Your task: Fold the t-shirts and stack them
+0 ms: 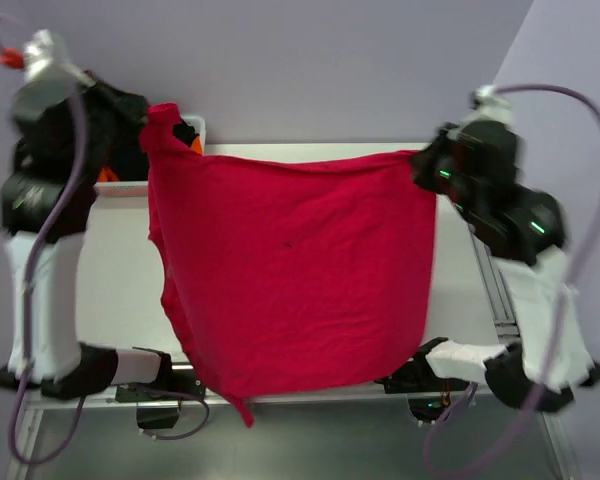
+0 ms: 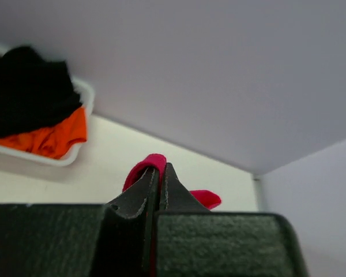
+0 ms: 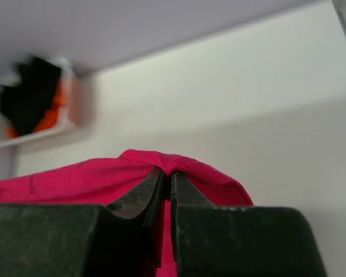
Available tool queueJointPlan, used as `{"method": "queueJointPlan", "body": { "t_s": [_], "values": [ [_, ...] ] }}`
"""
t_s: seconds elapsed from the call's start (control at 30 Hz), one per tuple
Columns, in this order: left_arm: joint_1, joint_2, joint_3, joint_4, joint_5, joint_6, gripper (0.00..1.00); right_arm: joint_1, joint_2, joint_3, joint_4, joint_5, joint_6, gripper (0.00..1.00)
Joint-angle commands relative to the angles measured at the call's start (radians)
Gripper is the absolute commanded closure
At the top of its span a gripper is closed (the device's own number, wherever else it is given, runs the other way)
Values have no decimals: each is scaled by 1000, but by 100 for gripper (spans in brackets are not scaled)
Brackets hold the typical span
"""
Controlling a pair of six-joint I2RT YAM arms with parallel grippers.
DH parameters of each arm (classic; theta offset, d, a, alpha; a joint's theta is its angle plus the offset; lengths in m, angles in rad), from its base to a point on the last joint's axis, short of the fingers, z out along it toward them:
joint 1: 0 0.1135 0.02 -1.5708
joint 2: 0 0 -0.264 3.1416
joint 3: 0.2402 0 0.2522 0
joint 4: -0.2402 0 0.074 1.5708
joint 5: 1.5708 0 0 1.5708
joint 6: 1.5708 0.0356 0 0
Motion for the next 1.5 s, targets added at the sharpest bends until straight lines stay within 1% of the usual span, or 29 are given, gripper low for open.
{"method": "queueJointPlan", "body": {
  "t_s": [0.0,0.07,0.1,0.17,0.23,0.27,0.3,0.33,0.37,0.4,0.43,0.47,0.5,0.53,0.57,0.6,0.63,0.67,0.7,0.83,0.93,0.97,1.0,1.07,1.13,1.2,1.33,1.43,1.47],
  "values": [
    [3,135,-75,110,-132,-26,100,-7,141,-121,24,113,30,100],
    [9,198,-92,121,-154,-38,100,-22,180,-207,65,138,40,100],
    [15,273,-97,127,-163,-61,100,-52,218,-235,100,137,51,100],
    [20,354,-103,156,-137,-66,100,-97,266,-286,116,141,68,100],
    [23,524,-27,124,-117,-93,100,-163,347,-304,146,150,70,100],
    [24,587,8,115,-105,-119,96,-181,405,-316,154,169,70,100],
    [26,702,83,99,-102,-139,53,-209,436,-320,172,182,57,100],
    [27,755,114,102,-73,-148,22,-223,470,-317,204,192,51,100],
    [26,804,148,87,-59,-188,1,-237,503,-289,205,205,53,100],
    [27,889,232,67,-48,-205,0,-250,583,-260,199,218,57,100],
    [27,921,272,46,-39,-219,1,-276,626,-226,197,216,51,100],
    [24,942,300,1,-37,-242,1,-286,667,-142,192,212,47,82],
    [21,938,303,-4,-42,-247,1,-298,757,-90,186,204,24,45],
    [17,915,271,9,-51,-248,0,-310,810,-26,148,192,7,1],
    [14,880,216,76,-62,-245,1,-316,924,147,98,202,4,0],
    [8,802,91,120,-60,-242,1,-321,971,227,9,219,16,0],
    [4,768,37,150,-63,-240,0,-326,994,274,-7,224,22,0],
    [1,740,-32,168,-74,-239,0,-345,987,271,5,216,25,0],
    [-5,711,-48,158,-83,-240,1,-355,976,257,25,222,34,0],
    [-16,701,-46,73,-120,-202,1,-388,938,240,5,235,63,0],
    [-37,654,-126,93,-123,-158,1,-390,849,143,27,160,77,0],
    [-48,633,-172,119,-125,-144,1,-387,788,60,39,144,83,0],
    [-68,591,-280,151,-125,-148,1,-376,757,14,54,90,76,0],
    [-77,559,-429,249,-79,-158,2,-363,684,-113,96,43,77,0],
    [-78,571,-468,283,-21,-156,3,-344,637,-204,144,-61,76,0],
    [-78,647,-430,293,20,-135,7,-330,577,-327,192,-139,83,0],
    [-78,804,-251,262,95,-101,11,-289,513,-491,261,-163,59,0],
    [-77,922,-84,242,112,-104,12,-289,537,-501,291,-147,42,0],
    [-75,922,-64,242,115,-110,14,-290,554,-488,289,-140,42,0]
  ]
}}
